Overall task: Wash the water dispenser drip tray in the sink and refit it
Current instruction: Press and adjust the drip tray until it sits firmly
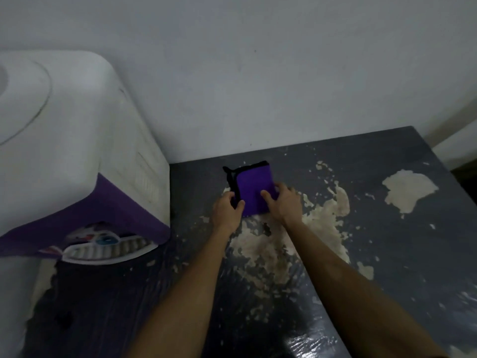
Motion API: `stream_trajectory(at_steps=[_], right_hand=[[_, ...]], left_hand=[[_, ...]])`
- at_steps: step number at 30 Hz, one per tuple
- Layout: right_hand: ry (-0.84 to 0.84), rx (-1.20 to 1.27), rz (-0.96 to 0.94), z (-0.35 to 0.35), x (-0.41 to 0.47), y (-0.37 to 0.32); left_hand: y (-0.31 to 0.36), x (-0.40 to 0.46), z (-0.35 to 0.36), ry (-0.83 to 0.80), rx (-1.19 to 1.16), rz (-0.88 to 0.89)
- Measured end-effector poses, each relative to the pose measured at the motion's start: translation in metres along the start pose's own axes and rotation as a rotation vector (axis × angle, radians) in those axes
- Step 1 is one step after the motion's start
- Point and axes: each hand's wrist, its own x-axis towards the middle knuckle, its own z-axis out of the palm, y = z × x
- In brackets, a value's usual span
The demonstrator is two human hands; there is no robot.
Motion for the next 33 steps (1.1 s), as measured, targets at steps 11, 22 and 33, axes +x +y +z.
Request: stream_trajectory(at_steps=[11, 22, 33], right_hand=[[-0.089, 0.303, 0.01, -0.003, 0.032, -0.005], [-0.24, 0.709, -0.075, -0.009, -0.015, -0.027], [-0.548, 1.054, 0.106, 0.031, -0.117, -0.068]], left_hand=[[0.016, 0.021, 0.007, -0.034, -0.149, -0.135], [-0.015, -0.014, -0.036, 0.037, -0.364, -0.071], [-0.108, -0.094, -0.09, 0.047, -0.367, -0.169]])
